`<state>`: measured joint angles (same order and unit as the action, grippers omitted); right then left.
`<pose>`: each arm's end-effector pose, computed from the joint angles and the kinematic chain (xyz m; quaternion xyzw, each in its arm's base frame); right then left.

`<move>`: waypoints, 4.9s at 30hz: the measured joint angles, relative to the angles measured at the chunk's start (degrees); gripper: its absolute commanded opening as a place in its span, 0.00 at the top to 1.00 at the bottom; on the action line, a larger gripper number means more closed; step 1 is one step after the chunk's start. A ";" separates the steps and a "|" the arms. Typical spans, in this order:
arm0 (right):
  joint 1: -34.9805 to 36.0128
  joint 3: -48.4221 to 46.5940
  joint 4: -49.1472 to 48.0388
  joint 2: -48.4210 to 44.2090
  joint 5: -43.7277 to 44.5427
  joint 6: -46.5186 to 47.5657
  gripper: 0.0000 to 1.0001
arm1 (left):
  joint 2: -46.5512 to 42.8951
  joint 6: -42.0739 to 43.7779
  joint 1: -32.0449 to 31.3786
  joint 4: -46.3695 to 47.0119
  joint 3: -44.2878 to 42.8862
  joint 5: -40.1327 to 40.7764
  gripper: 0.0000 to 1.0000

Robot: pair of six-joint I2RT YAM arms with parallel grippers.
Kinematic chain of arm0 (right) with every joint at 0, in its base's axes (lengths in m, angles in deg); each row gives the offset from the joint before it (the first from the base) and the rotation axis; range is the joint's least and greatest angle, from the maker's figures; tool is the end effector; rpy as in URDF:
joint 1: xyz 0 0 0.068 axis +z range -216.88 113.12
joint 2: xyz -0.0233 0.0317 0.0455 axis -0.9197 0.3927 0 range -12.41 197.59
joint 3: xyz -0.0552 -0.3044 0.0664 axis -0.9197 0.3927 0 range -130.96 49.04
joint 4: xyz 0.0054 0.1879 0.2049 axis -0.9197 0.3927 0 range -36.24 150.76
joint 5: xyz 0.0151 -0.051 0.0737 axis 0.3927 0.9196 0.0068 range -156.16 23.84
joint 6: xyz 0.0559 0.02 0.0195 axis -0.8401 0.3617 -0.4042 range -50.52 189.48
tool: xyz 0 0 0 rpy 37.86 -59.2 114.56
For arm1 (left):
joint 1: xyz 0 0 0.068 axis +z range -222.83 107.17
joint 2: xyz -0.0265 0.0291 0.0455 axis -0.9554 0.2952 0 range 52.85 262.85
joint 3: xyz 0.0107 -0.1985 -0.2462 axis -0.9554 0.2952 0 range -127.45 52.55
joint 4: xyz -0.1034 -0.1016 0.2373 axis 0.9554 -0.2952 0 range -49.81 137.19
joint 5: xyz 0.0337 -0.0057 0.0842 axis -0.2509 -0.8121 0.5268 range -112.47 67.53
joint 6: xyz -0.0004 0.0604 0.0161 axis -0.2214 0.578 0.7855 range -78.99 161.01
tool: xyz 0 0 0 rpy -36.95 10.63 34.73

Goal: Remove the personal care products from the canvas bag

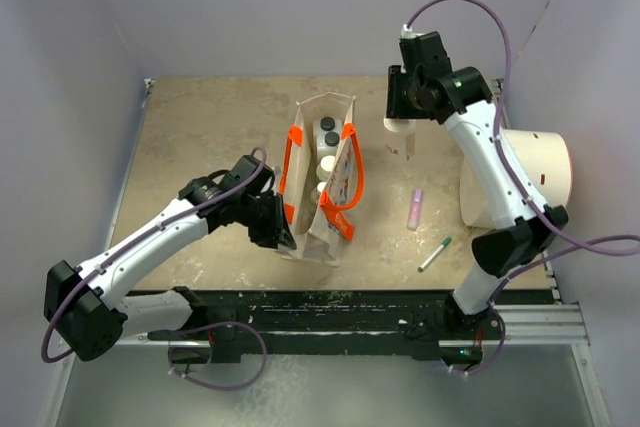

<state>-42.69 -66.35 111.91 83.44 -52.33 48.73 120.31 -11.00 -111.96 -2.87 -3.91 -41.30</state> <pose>0.3448 0.1424 0.4902 0.0253 0.8957 0.0643 0.4392 0.1675 -0.1561 0.3034 -0.0665 0.9538 -0.2869 0.0594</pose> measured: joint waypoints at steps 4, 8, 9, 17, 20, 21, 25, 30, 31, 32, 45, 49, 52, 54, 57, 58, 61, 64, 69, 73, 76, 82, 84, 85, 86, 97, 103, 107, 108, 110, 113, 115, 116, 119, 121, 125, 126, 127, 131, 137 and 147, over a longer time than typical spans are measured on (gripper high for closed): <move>-2.32 0.00 -4.09 4.33 -0.98 0.15 1.00 | 1.68 1.31 0.00 -1.14 -1.57 -0.28 0.77; -4.57 -0.15 -7.52 8.79 -2.34 0.20 1.00 | 4.50 3.50 0.00 -2.99 -3.96 -0.68 0.77; -5.20 -0.42 -8.22 10.12 -2.91 0.20 1.00 | 5.40 4.15 0.00 -3.76 -4.81 -0.68 0.77; -9.88 -1.84 -12.57 19.06 -7.10 -0.04 1.00 | 9.05 8.59 0.00 -8.50 -9.44 -0.31 0.74; -10.78 -1.92 -14.29 21.07 -7.67 -0.07 1.00 | 9.66 9.66 0.00 -9.44 -10.32 -0.07 0.73; -11.04 -1.92 -15.06 21.77 -7.76 -0.02 1.00 | 9.84 9.84 0.00 -9.75 -10.58 0.04 0.73; -11.26 -1.53 -17.51 22.58 -8.44 0.02 1.00 | 10.71 11.04 0.00 -11.21 -12.07 0.46 0.73; -11.23 2.80 -22.18 22.10 -8.92 0.37 1.00 | 11.30 12.48 0.00 -12.46 -13.14 1.27 0.73; -11.21 4.44 -23.08 21.94 -8.83 0.57 1.00 | 11.32 12.68 0.00 -12.55 -13.18 1.31 0.73; -11.23 5.42 -24.83 21.46 -8.59 0.81 1.00 | 11.32 12.83 0.00 -12.59 -13.18 1.33 0.73; -12.07 13.66 -30.86 17.14 -8.76 0.48 0.75 | 10.40 15.26 0.00 -13.09 -13.18 2.38 0.72; -13.60 14.84 -32.13 16.68 -10.34 -0.33 0.74 | 9.60 15.82 0.02 -13.38 -13.20 3.02 0.72; -15.32 14.84 -31.91 16.70 -12.44 -0.83 0.66 | 9.11 16.28 0.07 -13.55 -13.20 3.45 0.72; -16.39 14.12 -30.99 17.14 -13.53 -0.83 0.61 | 9.03 16.61 0.07 -13.90 -13.44 3.76 0.72; -17.07 11.98 -29.83 18.62 -13.94 -0.81 0.51 | 9.03 16.94 0.07 -14.12 -13.84 4.09 0.72; -17.14 11.30 -29.64 19.08 -13.99 -0.72 0.47 | 9.03 17.16 0.07 -14.27 -13.97 4.15 0.72; -17.18 10.99 -28.52 19.23 -13.55 0.39 0.39 | 9.03 17.40 0.07 -14.75 -14.78 4.46 0.72; -17.18 9.99 -26.27 19.32 -13.31 1.49 0.36 | 9.25 17.86 0.07 -15.06 -15.69 4.72 0.72; -17.18 5.25 -20.94 21.55 -12.92 2.80 0.33 | 10.01 18.71 0.07 -15.39 -16.46 4.81 0.72; -17.18 2.38 -16.96 21.81 -12.13 3.43 0.31 | 10.19 18.75 0.07 -15.50 -16.61 4.83 0.66; -17.18 1.77 -15.17 20.26 -11.17 3.89 0.31 | 10.16 18.86 0.07 -15.65 -17.03 5.20 0.60; -16.39 6.97 -13.64 8.76 -12.98 3.30 0.33 | 9.05 19.41 0.07 -15.72 -17.25 6.19 0.50; -14.45 10.14 -13.53 3.06 -15.15 2.23 0.33 | 7.85 19.78 0.07 -15.72 -17.25 6.75 0.50; -12.61 10.75 -13.31 0.92 -16.37 1.79 0.34 | 7.10 19.93 0.07 -15.69 -17.25 7.02 0.50; -10.03 10.75 -13.11 -0.83 -17.57 1.33 0.34 | 6.21 20.11 0.07 -15.63 -17.25 7.37 0.50; 13.66 14.40 -10.62 -7.82 -33.99 -7.30 0.54 | 4.52 21.86 0.11 -15.17 -16.83 7.39 0.47; 19.89 28.96 -12.66 -8.20 -29.83 -9.33 0.54 | 4.55 23.32 0.11 -14.23 -15.69 6.84 0.46; 23.45 37.55 -15.37 -9.60 -24.37 -11.32 0.53 | 4.83 23.32 0.11 -11.80 -13.14 4.96 0.46; 24.04 39.19 -16.61 -10.58 -23.04 -11.89 0.52 | 4.98 23.32 0.11 -11.34 -12.72 4.48 0.45; 24.57 42.03 -18.80 -12.68 -20.68 -12.83 0.50 | 5.33 23.34 0.11 -10.25 -11.91 3.56 0.46; 24.68 45.79 -21.11 -14.21 -16.96 -14.32 0.48 | 6.23 23.34 0.11 -8.07 -10.34 2.29 0.45; 24.68 46.62 -21.44 -13.20 -15.37 -15.10 0.48 | 6.86 23.41 0.11 -7.21 -9.55 2.03 0.45; 24.68 46.75 -21.44 -12.44 -14.67 -15.52 0.48 | 7.13 23.61 0.11 -6.80 -9.11 2.01 0.45; 24.68 46.51 -21.31 -9.49 -12.76 -16.26 0.45 | 7.69 24.06 0.11 -5.90 -7.98 2.05 0.45; 24.81 45.16 -20.48 -8.61 -12.09 -16.28 0.42 | 7.76 24.17 0.11 -5.68 -7.58 2.08 0.45; 25.16 41.35 -20.59 -9.49 -10.75 -14.27 0.39 | 7.76 24.74 0.17 -5.95 -7.56 3.04 0.45; 25.16 41.05 -21.59 -10.25 -10.34 -13.22 0.38 | 7.76 24.85 0.22 -5.97 -7.56 3.28 0.45; 25.16 41.03 -22.60 -11.13 -10.12 -12.00 0.38 | 7.76 25.03 0.22 -5.97 -7.56 3.54 0.45; 25.16 41.03 -26.56 -13.33 -8.57 -6.86 0.39 | 7.76 25.66 0.22 -6.29 -7.56 4.28 0.45; 25.16 44.54 -38.62 -13.44 -9.29 2.16 0.45 | 8.02 26.16 0.24 -6.45 -7.67 4.33 0.45; 25.20 52.57 -52.65 -11.50 -10.54 11.61 0.53 | 8.83 26.16 0.24 -6.62 -8.09 4.20 0.45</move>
<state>-17.49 -13.78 59.25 71.95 -62.87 60.33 129.14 15.16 -111.72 -9.49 -12.00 -37.10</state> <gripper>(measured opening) 0.511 0.552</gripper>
